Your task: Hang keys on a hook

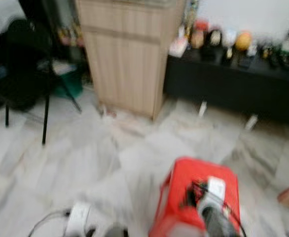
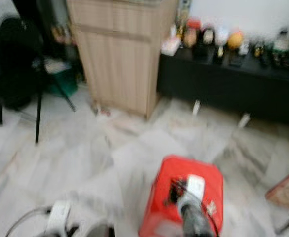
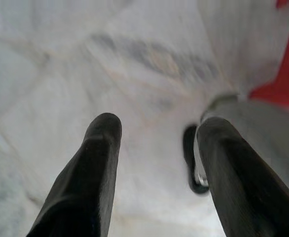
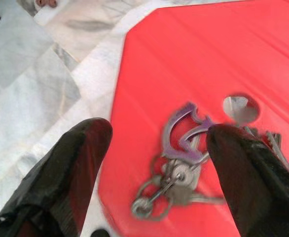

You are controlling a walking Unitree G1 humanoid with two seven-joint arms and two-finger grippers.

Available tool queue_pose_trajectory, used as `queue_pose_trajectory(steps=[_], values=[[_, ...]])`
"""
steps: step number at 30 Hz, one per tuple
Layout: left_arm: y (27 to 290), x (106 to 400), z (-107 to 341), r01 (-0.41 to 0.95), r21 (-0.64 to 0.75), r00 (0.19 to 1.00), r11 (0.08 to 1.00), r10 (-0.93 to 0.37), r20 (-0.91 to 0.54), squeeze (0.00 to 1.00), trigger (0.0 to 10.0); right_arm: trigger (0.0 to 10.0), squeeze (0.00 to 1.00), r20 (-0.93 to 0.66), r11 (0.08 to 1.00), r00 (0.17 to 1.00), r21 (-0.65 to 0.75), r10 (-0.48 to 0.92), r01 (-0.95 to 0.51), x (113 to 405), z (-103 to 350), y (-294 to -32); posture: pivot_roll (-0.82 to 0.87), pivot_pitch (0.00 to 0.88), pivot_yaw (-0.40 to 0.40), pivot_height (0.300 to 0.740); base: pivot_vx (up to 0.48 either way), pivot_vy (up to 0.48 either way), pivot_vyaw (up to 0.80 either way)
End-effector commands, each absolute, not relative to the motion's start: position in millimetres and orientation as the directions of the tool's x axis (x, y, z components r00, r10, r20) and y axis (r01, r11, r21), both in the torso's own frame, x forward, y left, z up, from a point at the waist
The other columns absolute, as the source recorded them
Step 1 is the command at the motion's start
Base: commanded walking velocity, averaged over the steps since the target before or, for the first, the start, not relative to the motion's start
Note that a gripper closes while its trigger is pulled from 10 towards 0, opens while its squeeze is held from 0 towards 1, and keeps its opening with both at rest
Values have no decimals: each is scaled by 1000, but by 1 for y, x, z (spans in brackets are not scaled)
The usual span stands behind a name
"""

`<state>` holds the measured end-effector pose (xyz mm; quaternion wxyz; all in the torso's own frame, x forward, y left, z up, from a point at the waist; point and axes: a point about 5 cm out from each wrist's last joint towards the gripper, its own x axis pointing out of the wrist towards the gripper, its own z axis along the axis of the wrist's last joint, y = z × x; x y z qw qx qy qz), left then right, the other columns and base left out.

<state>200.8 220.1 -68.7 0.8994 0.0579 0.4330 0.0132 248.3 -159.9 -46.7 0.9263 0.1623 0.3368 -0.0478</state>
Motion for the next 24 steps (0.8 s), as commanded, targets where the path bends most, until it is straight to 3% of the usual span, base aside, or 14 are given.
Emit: queue_pose_trajectory(steps=[1,21,24], values=[[211,201,-70,36,91,624,995,49,-780,0,10000,10000,0,-660,940,751,247,-14,234,239,-52,-173,80,33,-19,648,266,0,0],[211,203,-69,45,94,641,995,44,-766,0,10000,10000,0,-685,915,725,241,-76,323,224,-61,-176,82,37,-20,648,0,0,0],[211,203,-69,46,96,641,994,44,-766,0,10000,10000,0,-694,878,711,262,-118,401,220,-63,-181,82,38,-19,648,0,0,0]])
